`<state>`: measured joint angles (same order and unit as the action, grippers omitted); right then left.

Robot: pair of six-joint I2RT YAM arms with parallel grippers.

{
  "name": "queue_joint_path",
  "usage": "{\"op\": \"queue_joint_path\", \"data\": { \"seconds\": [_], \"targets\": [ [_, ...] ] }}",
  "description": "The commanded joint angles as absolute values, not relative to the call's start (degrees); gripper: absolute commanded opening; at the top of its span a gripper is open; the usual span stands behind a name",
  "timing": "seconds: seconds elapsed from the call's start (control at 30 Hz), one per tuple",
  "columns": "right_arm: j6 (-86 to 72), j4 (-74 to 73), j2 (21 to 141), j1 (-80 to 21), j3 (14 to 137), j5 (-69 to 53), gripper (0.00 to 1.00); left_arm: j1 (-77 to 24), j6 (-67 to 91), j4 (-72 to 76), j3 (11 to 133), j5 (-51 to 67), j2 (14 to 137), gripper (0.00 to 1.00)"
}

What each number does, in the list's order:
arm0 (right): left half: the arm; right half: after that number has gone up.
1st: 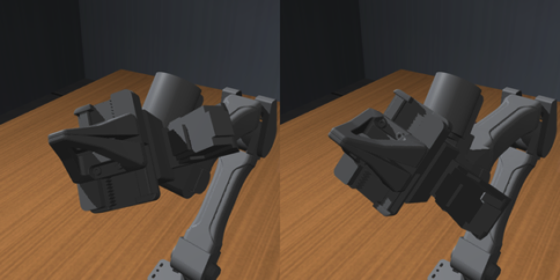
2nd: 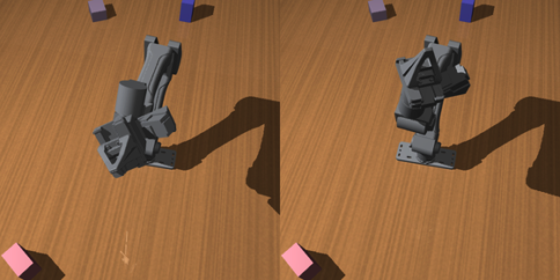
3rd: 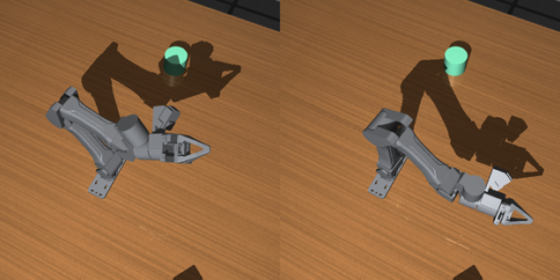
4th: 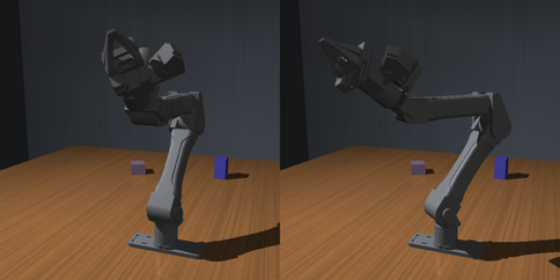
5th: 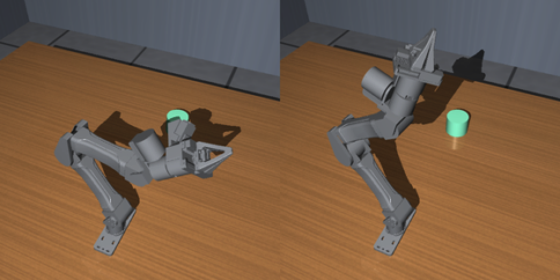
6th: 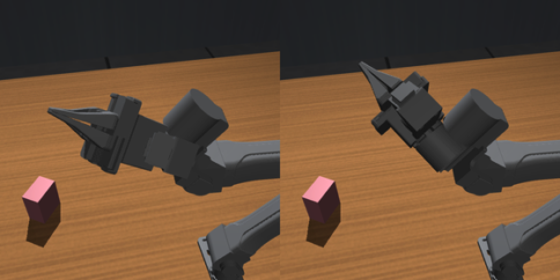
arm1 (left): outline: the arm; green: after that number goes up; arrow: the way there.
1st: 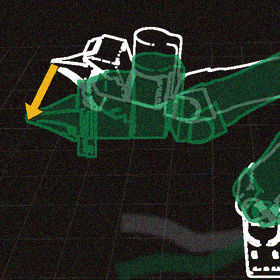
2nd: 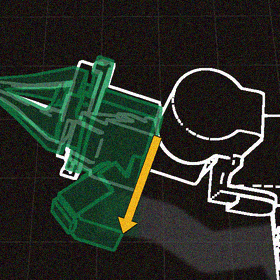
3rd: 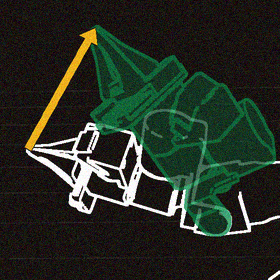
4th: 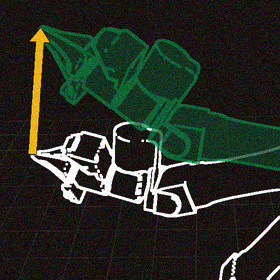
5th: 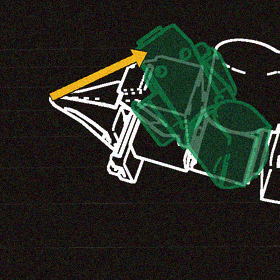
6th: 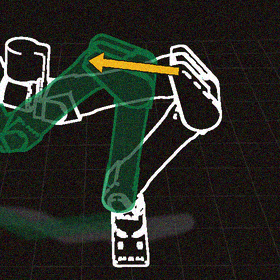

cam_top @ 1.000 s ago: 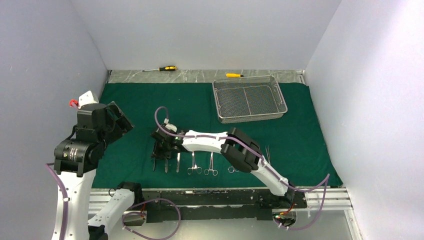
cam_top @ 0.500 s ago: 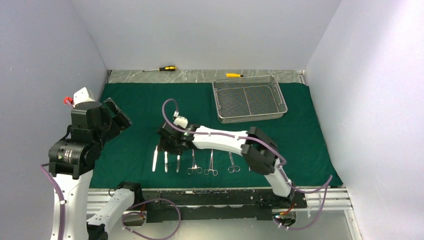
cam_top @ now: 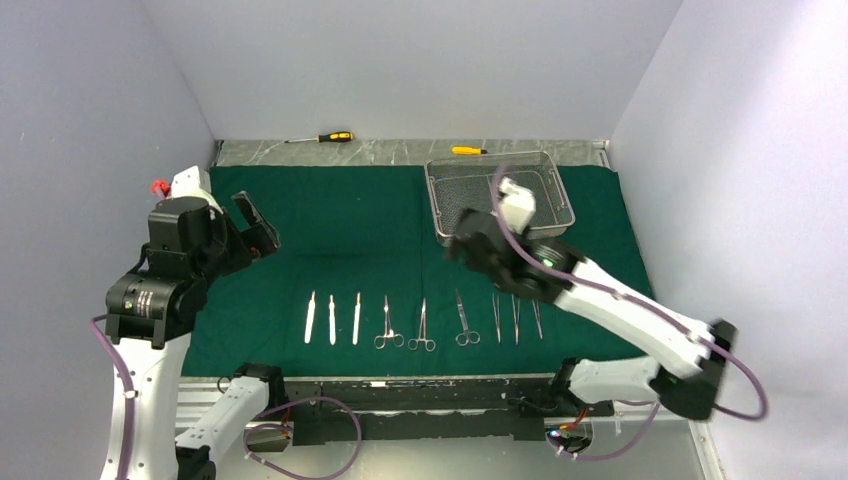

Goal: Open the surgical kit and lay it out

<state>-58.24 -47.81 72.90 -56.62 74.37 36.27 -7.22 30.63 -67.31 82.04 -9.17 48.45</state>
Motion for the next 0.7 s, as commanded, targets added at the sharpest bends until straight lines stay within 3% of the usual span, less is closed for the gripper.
{"op": "queue_joint_path", "data": {
  "seconds": [0.0, 0.13, 0.27, 0.5, 0.67],
  "targets": [
    [-56.82, -61.67, 55.94, -56.55, 64.54, 45.22, 0.89, -7.38, 28.62, -64.38, 78.07, -6.42, 46.1, 0.99],
    [-55.41, -68.51, 42.99, -56.15, 59.98, 45.92, 0.93, -7.38, 27.58, -63.24, 72.77, -5.56, 41.42, 0.99],
    [-57.89, -78.54, 35.41, -56.2, 63.47, 49.6, 0.96, -7.38, 27.08, -64.49, 72.51, -7.67, 36.4, 0.99],
    [-54.59, -84.31, 30.53, -56.25, 79.03, 47.95, 1.0, -7.38, 27.18, -73.45, 83.92, -8.27, 31.81, 1.0],
    [-43.76, -81.53, 30.7, -56.12, 85.56, 45.66, 1.0, -7.3, 25.46, -77.72, 93.77, -8.46, 30.5, 0.99]
  ]
}}
